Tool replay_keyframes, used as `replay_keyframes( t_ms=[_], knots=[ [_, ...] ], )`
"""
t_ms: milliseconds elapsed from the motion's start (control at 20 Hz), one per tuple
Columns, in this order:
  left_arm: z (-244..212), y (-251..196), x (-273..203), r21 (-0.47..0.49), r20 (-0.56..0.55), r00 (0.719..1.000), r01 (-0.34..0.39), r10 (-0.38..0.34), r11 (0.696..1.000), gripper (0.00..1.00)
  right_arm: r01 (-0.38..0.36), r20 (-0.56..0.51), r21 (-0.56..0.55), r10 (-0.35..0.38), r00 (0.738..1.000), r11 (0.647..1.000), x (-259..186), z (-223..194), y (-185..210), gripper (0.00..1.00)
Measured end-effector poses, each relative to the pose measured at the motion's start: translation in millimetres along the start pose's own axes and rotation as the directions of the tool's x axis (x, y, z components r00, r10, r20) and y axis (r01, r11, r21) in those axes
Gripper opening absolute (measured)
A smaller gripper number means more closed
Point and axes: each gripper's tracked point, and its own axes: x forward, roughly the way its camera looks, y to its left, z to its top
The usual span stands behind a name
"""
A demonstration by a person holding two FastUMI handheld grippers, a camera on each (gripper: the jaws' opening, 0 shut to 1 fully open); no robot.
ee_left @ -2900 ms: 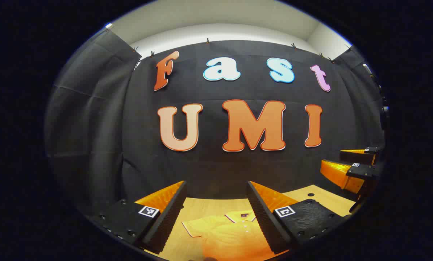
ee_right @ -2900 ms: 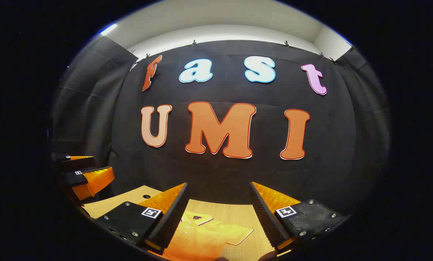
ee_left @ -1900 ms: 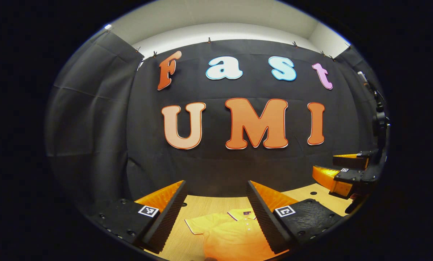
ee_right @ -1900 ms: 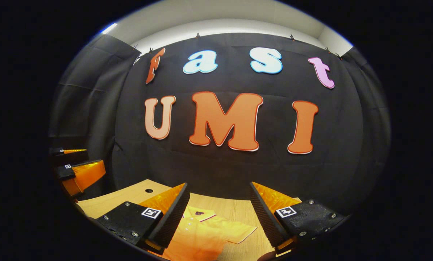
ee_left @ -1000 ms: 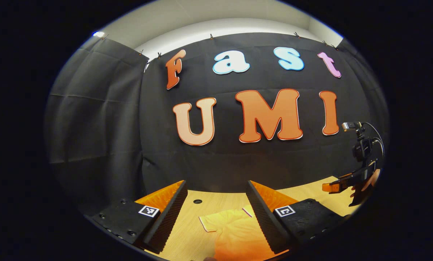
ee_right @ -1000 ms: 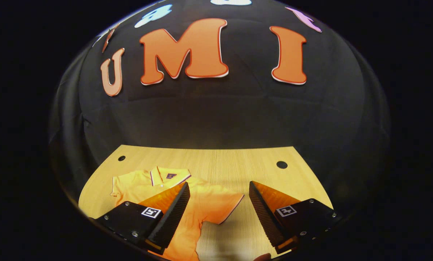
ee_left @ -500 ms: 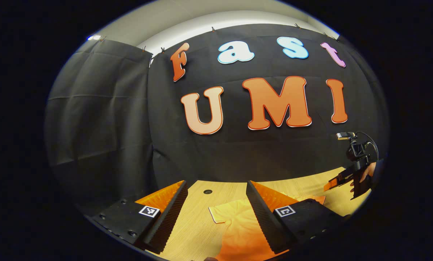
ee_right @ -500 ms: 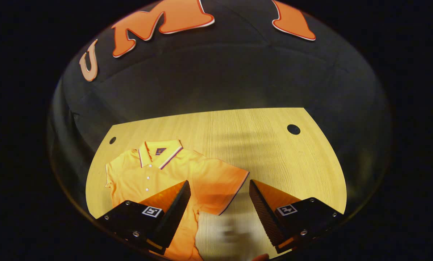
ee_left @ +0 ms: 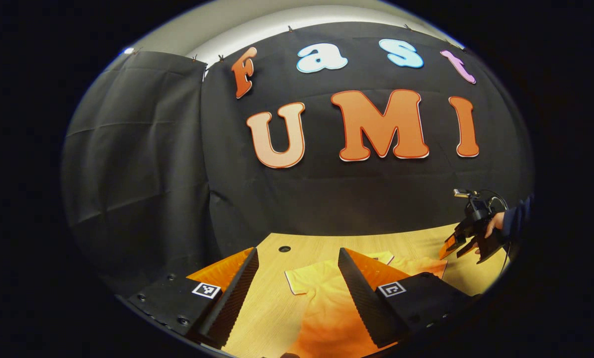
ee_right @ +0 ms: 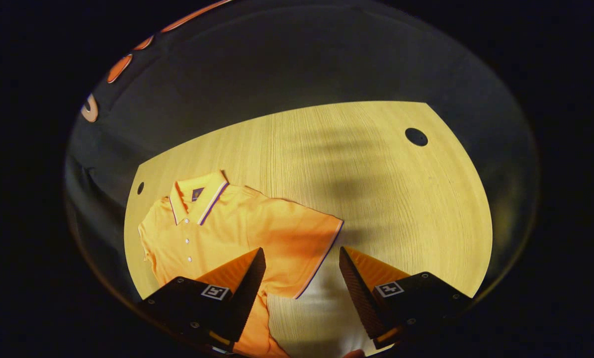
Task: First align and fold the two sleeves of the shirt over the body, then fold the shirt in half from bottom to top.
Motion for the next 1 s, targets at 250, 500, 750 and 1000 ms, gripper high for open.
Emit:
replay_keyframes(
  t_ms=[250,500,750,1000],
  knots=[
    [-7.9,-9.0,2.6,0.028,-0.03,1.0,0.008,-0.007,1.0,0.99,0.022,-0.124,0.026,-0.019,0.992,0.999,31.2,-13.2,-3.3,0.88],
    [-12.9,-10.5,3.6,0.044,-0.057,0.998,0.007,-0.005,0.999,0.99,0.111,-0.195,-0.022,-0.113,0.974,0.994,55.7,-20.0,-16.2,0.76],
    [-16.8,-9.7,6.1,0.035,-0.076,0.997,0.004,-0.002,0.999,0.99,0.171,-0.219,-0.029,-0.173,0.96,0.985,61.8,-16.7,-19.4,0.45],
    [-15.3,-10.1,3.7,0.032,-0.068,0.997,0.03,-0.027,0.999,0.99,0.07,-0.195,-0.005,-0.07,0.978,0.998,56.4,-8.4,-6.1,0.13]
  ],
)
